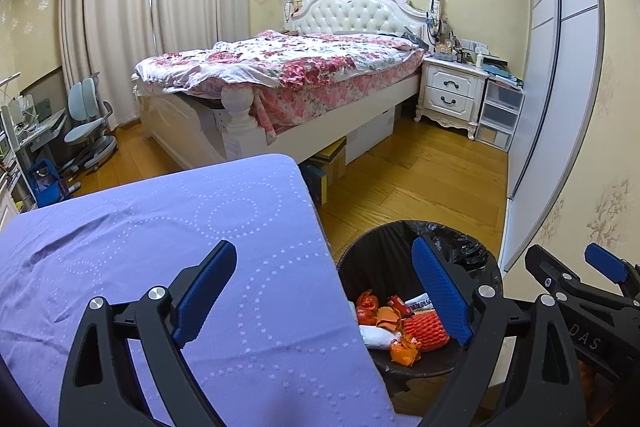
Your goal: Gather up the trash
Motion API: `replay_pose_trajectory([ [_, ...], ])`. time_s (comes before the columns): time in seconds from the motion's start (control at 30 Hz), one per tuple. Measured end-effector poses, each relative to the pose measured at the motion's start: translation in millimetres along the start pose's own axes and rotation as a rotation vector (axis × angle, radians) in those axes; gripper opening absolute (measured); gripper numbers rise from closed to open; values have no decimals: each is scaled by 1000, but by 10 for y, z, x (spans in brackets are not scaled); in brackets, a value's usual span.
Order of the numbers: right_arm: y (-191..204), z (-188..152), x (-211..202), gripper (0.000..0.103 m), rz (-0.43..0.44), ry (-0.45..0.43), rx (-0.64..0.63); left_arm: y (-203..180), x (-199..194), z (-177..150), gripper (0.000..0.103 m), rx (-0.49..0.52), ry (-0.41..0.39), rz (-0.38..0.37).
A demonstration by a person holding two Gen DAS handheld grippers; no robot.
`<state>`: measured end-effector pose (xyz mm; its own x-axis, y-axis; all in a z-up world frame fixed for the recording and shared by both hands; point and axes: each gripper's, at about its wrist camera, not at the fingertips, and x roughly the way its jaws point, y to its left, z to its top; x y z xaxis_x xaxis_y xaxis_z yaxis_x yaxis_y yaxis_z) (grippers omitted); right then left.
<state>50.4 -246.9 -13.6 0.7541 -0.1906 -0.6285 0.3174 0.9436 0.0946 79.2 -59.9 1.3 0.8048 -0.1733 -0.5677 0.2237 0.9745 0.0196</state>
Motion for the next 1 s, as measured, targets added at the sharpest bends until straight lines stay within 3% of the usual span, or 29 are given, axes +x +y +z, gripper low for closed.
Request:
replay_pose_trajectory([
  [1.0, 327, -434, -1056, 94, 91, -68, -76, 474, -1069, -373, 91, -62, -51, 108],
])
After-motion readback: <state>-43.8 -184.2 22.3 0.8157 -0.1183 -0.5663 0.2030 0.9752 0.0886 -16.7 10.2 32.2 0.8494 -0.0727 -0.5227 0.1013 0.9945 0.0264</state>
